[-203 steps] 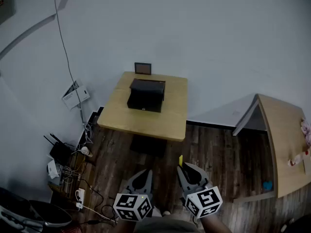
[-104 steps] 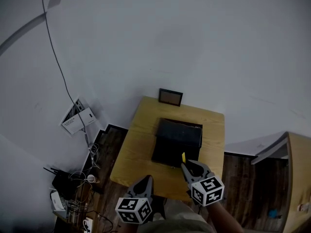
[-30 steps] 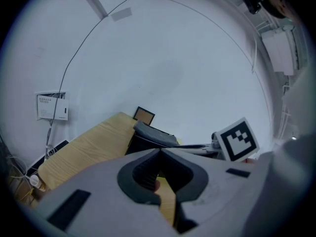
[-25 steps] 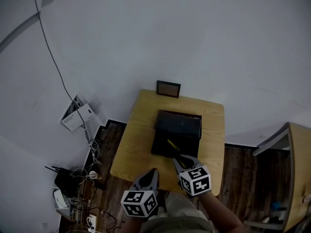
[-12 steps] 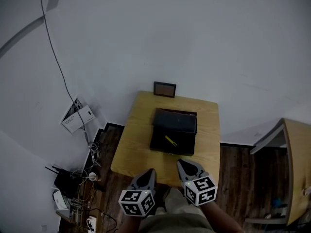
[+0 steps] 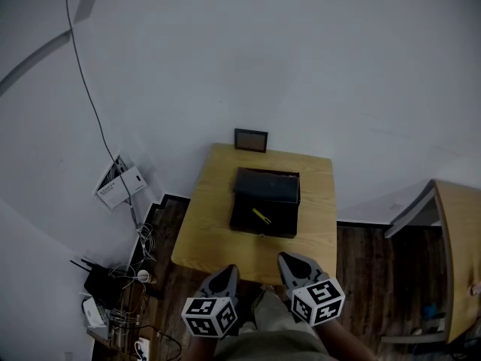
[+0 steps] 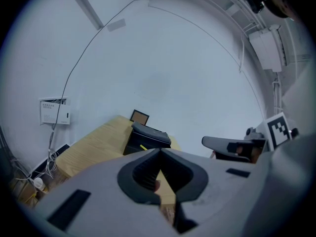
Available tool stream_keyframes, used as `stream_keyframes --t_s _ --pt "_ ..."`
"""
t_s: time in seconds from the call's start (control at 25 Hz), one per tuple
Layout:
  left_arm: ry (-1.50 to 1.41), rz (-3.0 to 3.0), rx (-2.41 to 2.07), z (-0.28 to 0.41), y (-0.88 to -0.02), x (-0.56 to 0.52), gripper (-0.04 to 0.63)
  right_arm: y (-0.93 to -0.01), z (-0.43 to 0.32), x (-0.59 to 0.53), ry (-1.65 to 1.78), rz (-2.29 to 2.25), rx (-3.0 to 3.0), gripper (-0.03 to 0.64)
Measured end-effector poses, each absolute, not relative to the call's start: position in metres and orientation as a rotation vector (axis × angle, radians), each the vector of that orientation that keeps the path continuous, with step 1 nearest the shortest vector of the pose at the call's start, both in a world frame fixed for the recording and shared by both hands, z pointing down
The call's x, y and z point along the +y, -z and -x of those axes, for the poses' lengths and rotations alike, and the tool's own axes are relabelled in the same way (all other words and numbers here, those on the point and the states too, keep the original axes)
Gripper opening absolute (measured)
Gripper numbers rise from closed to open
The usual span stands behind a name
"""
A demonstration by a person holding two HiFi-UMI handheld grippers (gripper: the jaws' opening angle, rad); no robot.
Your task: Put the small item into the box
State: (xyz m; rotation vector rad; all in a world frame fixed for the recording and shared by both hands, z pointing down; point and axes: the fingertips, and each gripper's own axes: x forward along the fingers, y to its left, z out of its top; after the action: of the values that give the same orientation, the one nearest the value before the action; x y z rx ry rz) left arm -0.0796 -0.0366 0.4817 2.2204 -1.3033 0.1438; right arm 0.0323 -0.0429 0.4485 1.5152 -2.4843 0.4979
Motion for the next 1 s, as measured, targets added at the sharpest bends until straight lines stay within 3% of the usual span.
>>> stream_keyframes --t_s 1.0 --pt "-0.151 -2.244 -1.294 0.07 -0.474 -0.031 0.003 -0.429 -0.029 -0.033 -0.468 -1.484 -2.565 0.0"
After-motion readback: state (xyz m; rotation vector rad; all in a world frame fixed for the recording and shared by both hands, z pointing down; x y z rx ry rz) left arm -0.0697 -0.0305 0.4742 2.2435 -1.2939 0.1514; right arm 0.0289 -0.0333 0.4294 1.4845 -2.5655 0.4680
